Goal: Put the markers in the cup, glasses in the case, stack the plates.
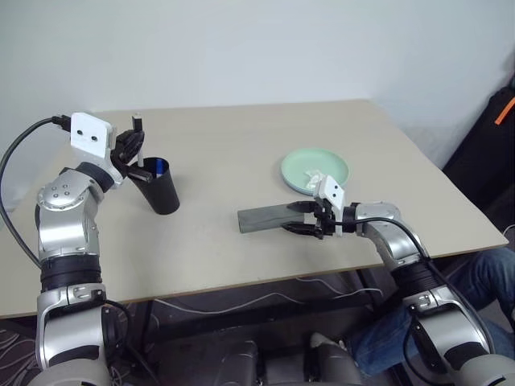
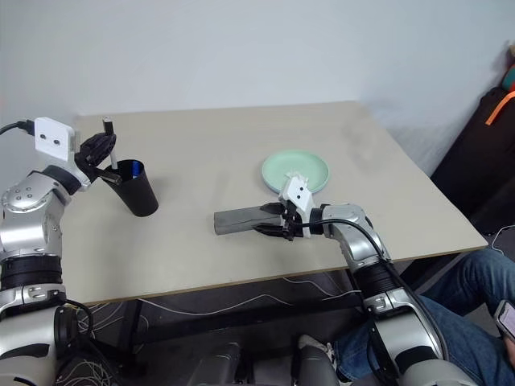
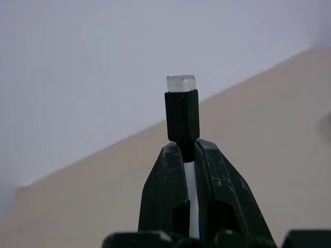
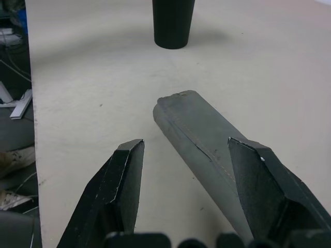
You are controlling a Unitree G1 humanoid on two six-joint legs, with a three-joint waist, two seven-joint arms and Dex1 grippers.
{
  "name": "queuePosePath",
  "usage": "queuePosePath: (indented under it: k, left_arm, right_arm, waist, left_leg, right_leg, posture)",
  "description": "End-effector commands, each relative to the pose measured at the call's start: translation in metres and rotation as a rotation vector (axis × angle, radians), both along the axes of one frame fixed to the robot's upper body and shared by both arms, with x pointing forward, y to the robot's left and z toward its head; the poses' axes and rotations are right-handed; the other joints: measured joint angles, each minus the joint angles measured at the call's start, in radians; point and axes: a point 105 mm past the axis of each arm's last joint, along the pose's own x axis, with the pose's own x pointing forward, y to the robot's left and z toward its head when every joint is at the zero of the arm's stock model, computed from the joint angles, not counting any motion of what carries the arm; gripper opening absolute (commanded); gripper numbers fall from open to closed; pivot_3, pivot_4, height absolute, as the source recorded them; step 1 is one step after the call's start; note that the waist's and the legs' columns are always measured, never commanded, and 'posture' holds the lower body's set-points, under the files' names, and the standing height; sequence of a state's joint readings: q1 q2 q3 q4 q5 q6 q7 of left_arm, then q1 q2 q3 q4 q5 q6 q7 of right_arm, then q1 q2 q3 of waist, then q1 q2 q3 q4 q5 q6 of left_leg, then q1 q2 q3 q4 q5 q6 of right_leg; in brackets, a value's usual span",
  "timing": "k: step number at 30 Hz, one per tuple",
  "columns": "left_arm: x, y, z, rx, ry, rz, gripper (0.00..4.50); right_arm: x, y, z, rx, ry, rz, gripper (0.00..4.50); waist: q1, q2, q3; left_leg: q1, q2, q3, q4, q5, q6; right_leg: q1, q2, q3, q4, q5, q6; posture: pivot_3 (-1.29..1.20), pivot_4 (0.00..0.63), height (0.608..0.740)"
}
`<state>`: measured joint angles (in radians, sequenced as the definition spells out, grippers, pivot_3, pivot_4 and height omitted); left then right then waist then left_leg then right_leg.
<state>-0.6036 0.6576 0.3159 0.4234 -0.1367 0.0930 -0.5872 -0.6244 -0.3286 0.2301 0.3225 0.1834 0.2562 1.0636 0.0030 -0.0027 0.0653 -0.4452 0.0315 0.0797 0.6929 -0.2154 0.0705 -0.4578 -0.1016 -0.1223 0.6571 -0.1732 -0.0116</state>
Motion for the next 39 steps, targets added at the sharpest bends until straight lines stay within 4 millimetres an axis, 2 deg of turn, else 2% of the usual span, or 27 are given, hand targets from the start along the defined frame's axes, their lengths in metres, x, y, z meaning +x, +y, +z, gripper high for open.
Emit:
queuePosePath:
  k: [1,9,12,19,29,33,36,39]
  left_arm:
    - [-0.003,0.0,0.016,-0.022,-0.091,0.008,0.02]
    - [0.004,0.002,0.008,-0.032,-0.081,0.011,0.02]
    - [0.006,0.002,0.005,-0.033,-0.07,0.013,0.8]
    - [0.007,-0.002,0.005,-0.036,-0.06,-0.005,3.12]
    - [0.004,-0.01,0.01,-0.077,-0.064,-0.044,3.12]
    - [-0.007,-0.037,0.011,-0.167,-0.011,-0.203,3.12]
    - [-0.023,-0.06,0.005,-0.156,0.057,-0.332,3.12]
    - [-0.042,-0.08,-0.014,-0.132,0.157,-0.438,3.12]
  right_arm:
    - [0.001,0.006,0.017,0.02,-0.06,0.027,2.82]
    - [0.001,0.008,0.018,0.021,-0.063,0.032,2.82]
    - [0.001,0.006,0.017,0.021,-0.063,0.027,2.82]
    - [0.001,0.005,0.018,0.021,-0.064,0.023,2.82]
    - [0.0,0.004,0.018,0.022,-0.061,0.027,2.82]
    - [0.003,0.002,0.019,0.035,-0.059,0.006,2.82]
    - [0.006,0.001,0.021,0.044,-0.063,-0.012,2.82]
    - [0.01,-0.006,0.024,0.06,-0.068,-0.049,2.82]
  waist:
    - [0.0,0.0,0.0]
    - [0.0,0.0,0.0]
    - [0.0,0.0,0.0]
    - [0.0,0.0,0.0]
    - [0.0,0.0,0.0]
    - [0.0,0.0,0.0]
    - [-0.001,0.0,0.0]
    - [-0.001,0.0,0.0]
  left_leg:
    - [0.0,0.0,0.0,0.0,0.0,0.0]
    - [0.0,0.0,0.0,0.0,0.0,0.0]
    - [0.0,0.0,0.0,0.0,0.0,0.0]
    - [0.0,0.0,0.0,-0.001,0.0,0.0]
    - [0.0,0.0,0.0,-0.001,0.0,0.0]
    - [0.0,0.0,0.0,-0.002,0.0,0.0]
    - [-0.001,0.0,0.001,-0.002,0.0,0.0]
    - [0.0,0.001,0.001,-0.004,0.0,0.0]
  right_leg:
    - [0.0,0.0,0.0,0.0,0.0,0.0]
    - [-0.001,0.0,0.0,0.0,0.0,0.0]
    - [-0.001,0.0,0.0,0.0,0.0,0.0]
    - [-0.001,0.0,0.0,-0.001,0.0,0.0]
    - [-0.001,0.0,0.0,-0.001,0.0,-0.001]
    - [-0.001,-0.001,0.0,-0.002,0.0,-0.001]
    - [-0.001,0.0,0.0,-0.003,0.0,-0.001]
    - [-0.001,0.0,0.0,-0.003,0.0,-0.001]
  posture:
    - [0.0,0.0,0.721]
    - [0.0,0.0,0.721]
    - [0.0,0.0,0.721]
    - [0.0,0.0,0.721]
    - [0.0,0.0,0.721]
    - [0.0,0.0,0.721]
    - [0.0,0.0,0.721]
    - [0.0,0.0,0.721]
